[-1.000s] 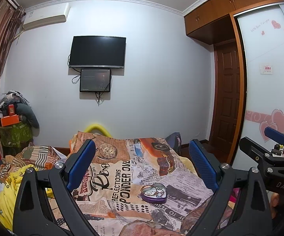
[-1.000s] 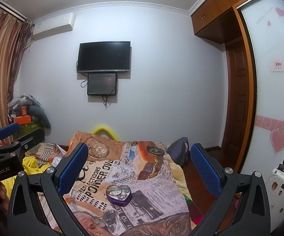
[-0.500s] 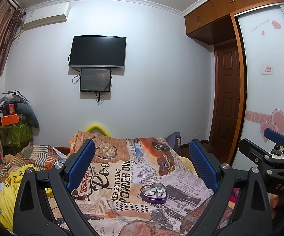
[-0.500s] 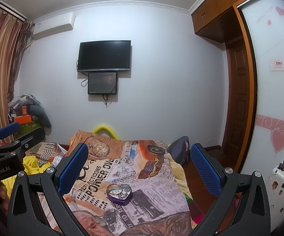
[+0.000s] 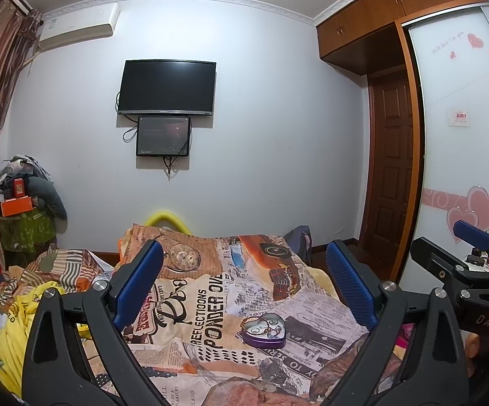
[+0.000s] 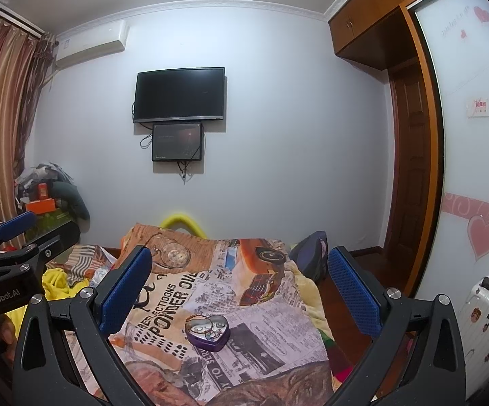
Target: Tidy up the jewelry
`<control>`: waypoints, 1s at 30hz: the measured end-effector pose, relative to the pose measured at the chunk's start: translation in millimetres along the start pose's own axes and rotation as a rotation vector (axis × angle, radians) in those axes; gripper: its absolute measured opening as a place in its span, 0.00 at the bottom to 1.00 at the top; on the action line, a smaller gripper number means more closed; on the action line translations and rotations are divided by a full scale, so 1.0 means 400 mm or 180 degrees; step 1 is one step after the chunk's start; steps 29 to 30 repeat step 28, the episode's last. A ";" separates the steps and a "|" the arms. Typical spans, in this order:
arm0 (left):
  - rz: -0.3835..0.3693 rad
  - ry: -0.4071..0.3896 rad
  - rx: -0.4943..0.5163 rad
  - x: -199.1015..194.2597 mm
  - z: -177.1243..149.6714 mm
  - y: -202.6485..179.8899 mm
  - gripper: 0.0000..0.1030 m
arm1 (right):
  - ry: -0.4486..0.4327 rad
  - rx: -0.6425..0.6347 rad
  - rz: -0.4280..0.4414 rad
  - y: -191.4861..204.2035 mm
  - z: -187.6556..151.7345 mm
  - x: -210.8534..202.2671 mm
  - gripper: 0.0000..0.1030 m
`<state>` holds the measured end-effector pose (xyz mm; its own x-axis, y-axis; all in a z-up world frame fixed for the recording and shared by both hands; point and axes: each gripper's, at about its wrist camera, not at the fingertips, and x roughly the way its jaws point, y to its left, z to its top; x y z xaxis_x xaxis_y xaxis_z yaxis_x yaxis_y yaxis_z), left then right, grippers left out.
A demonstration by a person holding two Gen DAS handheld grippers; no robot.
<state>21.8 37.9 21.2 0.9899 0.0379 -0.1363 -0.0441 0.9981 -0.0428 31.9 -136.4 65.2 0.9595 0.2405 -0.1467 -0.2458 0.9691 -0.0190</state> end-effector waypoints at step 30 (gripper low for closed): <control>-0.0045 0.0124 -0.0044 0.018 -0.014 0.004 0.95 | 0.0045 0.0021 0.0013 0.001 -0.005 -0.001 1.00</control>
